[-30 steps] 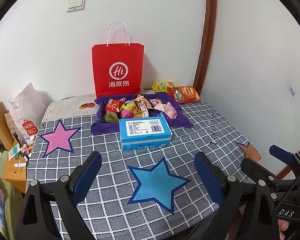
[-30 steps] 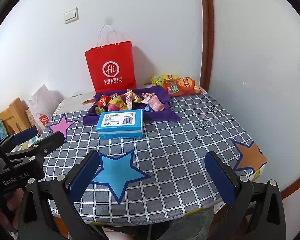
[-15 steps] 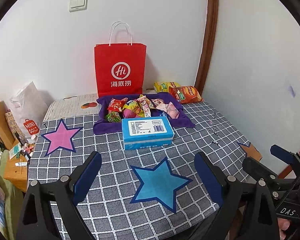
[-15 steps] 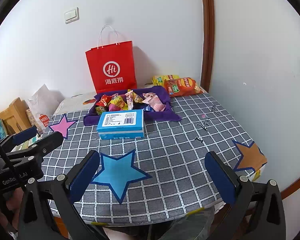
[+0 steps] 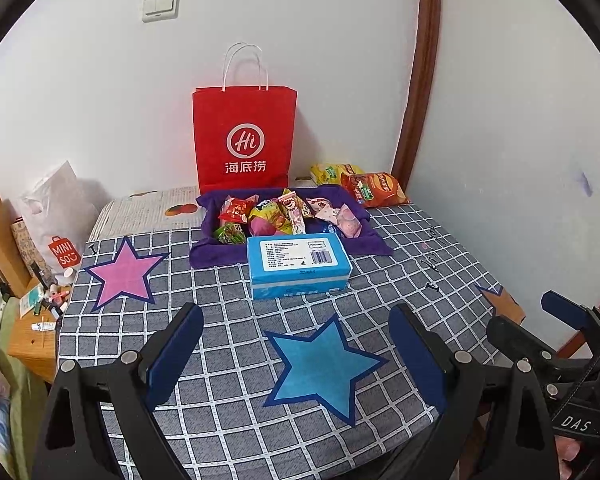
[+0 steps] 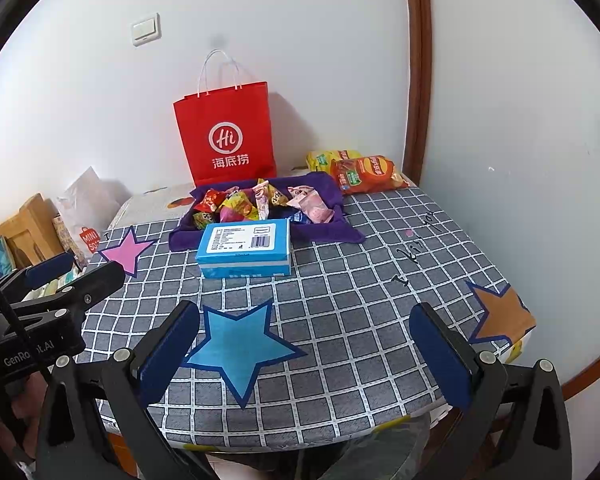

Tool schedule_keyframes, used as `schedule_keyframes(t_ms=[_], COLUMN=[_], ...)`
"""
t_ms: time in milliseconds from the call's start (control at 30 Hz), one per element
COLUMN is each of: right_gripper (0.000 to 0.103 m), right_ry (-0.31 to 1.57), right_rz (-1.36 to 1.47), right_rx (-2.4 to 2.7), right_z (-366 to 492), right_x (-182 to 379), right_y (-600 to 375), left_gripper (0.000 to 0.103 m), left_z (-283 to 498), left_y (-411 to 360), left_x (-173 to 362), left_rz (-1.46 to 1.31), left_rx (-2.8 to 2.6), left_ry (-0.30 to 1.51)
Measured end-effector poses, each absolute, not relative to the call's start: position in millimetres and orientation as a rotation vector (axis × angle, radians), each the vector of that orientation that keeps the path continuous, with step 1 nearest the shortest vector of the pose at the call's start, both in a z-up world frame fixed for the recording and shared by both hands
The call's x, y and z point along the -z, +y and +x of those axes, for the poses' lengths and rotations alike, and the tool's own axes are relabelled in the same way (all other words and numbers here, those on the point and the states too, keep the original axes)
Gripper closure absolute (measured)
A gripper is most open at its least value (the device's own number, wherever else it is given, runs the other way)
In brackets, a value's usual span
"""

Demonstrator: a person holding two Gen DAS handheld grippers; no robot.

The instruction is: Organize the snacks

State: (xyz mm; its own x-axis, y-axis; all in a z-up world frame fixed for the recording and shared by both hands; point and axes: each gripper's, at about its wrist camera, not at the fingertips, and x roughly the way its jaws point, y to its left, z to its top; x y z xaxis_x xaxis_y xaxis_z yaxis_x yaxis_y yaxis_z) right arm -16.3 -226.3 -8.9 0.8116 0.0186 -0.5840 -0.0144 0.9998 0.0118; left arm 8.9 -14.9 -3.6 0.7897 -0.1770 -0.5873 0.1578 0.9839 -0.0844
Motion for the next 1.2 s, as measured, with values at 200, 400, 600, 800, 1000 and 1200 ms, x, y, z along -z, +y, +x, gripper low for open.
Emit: schedule_keyframes(t_ms=[200, 400, 600, 800, 1000, 1200], right_gripper=[0.0, 0.0, 0.0, 0.0, 0.0, 0.0], right_ry=[0.624, 0.624, 0.625, 0.624, 0.624, 0.619], right_rz=[0.014, 0.015, 0.014, 0.018, 0.019, 0.019], right_rx=[-0.018, -0.019, -0.017, -0.018, -0.017, -0.019], right_z=[-15.3, -15.4, -15.0, -15.0, -15.3, -16.9], right_x=[9.2, 9.5, 9.8, 10.0, 10.1, 9.5], right_y=[-226.9, -228.2, -228.1, -227.6, -227.0, -224.8], left_gripper=[0.009, 0.009, 0.009, 0.009, 0.009, 0.009], left_z=[8.6, 8.7, 8.9, 9.0, 8.6, 8.6], left_y=[-15.0, -15.1, -15.3, -15.2, -15.1, -15.2], left_x=[4.0, 4.1, 4.6, 4.5, 4.7, 4.6], left_rz=[-0.032, -0.033, -0.032, -0.033, -0.036, -0.035], left_rx=[0.176, 0.176, 0.175, 0.175, 0.174, 0.173], left_ry=[0.635, 0.635, 0.637, 0.638, 0.635, 0.636])
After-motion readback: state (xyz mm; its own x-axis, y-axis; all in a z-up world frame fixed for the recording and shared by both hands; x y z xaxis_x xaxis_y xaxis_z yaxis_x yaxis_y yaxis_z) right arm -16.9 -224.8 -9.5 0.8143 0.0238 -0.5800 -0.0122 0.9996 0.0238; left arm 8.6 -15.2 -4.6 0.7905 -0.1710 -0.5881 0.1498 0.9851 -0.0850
